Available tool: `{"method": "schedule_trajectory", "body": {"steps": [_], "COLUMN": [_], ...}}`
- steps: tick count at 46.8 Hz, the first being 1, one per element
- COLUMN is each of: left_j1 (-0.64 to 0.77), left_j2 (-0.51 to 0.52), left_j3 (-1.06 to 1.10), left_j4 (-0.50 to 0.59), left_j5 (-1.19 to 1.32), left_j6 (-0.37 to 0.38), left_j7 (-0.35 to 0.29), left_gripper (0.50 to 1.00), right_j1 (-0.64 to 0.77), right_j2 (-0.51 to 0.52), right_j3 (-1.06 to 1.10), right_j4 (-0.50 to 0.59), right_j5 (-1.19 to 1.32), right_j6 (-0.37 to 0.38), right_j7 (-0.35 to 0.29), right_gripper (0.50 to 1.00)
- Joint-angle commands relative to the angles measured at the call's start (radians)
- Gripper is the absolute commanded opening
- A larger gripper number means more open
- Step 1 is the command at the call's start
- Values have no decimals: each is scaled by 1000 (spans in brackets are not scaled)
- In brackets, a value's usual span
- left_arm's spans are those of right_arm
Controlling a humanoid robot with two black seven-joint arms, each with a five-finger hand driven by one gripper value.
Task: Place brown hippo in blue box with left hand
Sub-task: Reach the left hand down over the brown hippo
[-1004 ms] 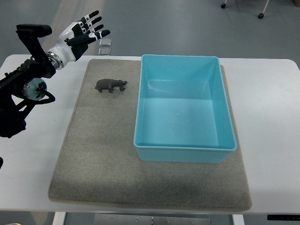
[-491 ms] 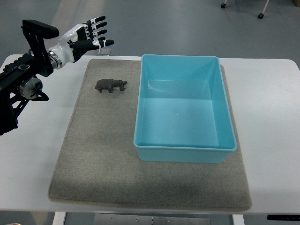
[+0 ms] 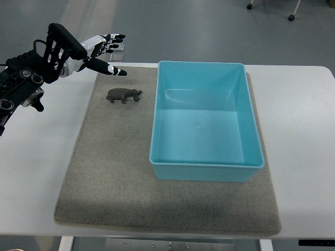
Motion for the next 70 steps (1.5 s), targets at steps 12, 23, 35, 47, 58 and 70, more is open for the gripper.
{"method": "schedule_trajectory", "body": {"steps": [12,23,35,47,58,70], "left_j1": [-21,-26,-24,-21,-18,-18], "left_j2": [29,29,51,45,23,14], "left_j3": [78,88,95,107,176,186], "left_j4": [-8,-13,-30,-30,-22,-20], "left_j5": [227,329,423,437,432,423], "left_j6": [-21,-27,-8,11,101,111], "left_j7": [-8,-24,-24,-23,-17,-15], "left_gripper": [992,992,988,984,979,954], "right_j1": [0,0,0,0,0,0], "right_j2": [0,0,0,0,0,0], "right_j3": [0,0,0,0,0,0], "right_j4": [0,0,0,0,0,0], "right_j5": [0,0,0,0,0,0], "right_j6": [0,0,0,0,0,0], "right_j7": [0,0,0,0,0,0], "right_gripper": [936,936,936,936,936,936]}}
